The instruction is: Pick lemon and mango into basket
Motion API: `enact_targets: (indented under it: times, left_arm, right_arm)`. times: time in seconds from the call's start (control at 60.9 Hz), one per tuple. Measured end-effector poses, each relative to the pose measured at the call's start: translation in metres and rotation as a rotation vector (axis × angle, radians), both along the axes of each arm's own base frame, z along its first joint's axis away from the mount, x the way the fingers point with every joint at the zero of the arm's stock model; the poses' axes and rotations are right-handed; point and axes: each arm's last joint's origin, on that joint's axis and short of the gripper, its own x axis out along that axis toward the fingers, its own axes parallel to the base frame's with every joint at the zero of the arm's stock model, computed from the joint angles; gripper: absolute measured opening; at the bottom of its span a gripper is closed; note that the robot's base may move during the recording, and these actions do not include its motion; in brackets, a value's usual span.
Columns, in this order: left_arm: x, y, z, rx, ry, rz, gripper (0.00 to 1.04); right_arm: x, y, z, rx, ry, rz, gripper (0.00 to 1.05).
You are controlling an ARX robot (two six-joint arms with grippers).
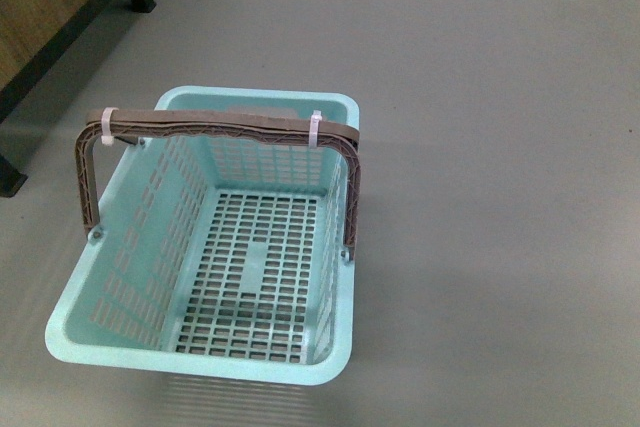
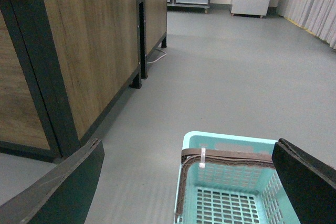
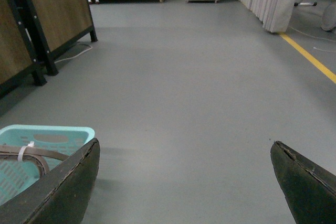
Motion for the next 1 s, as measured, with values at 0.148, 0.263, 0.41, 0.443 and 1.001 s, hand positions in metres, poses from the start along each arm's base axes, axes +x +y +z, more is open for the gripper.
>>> enact_targets:
  times: [0.148, 0.263, 0.41, 0.443, 1.001]
  left_arm:
    - [0.000, 0.000, 0.000, 0.000, 0.000, 0.000, 0.98]
    - [0.000, 0.000, 0.000, 0.000, 0.000, 0.000, 0.98]
    - [0.000, 0.000, 0.000, -0.010, 0.008, 0.010, 0.98]
    - [0.001, 0.000, -0.001, -0.086, 0.122, 0.092, 0.98]
    - [0.145, -0.063, -0.038, -1.236, 0.550, 0.224, 0.98]
  right_arm:
    - [0.000, 0.000, 0.000, 0.000, 0.000, 0.000, 0.96]
    - [0.000, 0.000, 0.000, 0.000, 0.000, 0.000, 0.96]
    - [0.000, 0.000, 0.000, 0.000, 0.000, 0.000, 0.96]
    - [0.000, 0.000, 0.000, 0.000, 0.000, 0.000, 0.96]
    - [0.000, 0.000, 0.000, 0.000, 0.000, 0.000, 0.96]
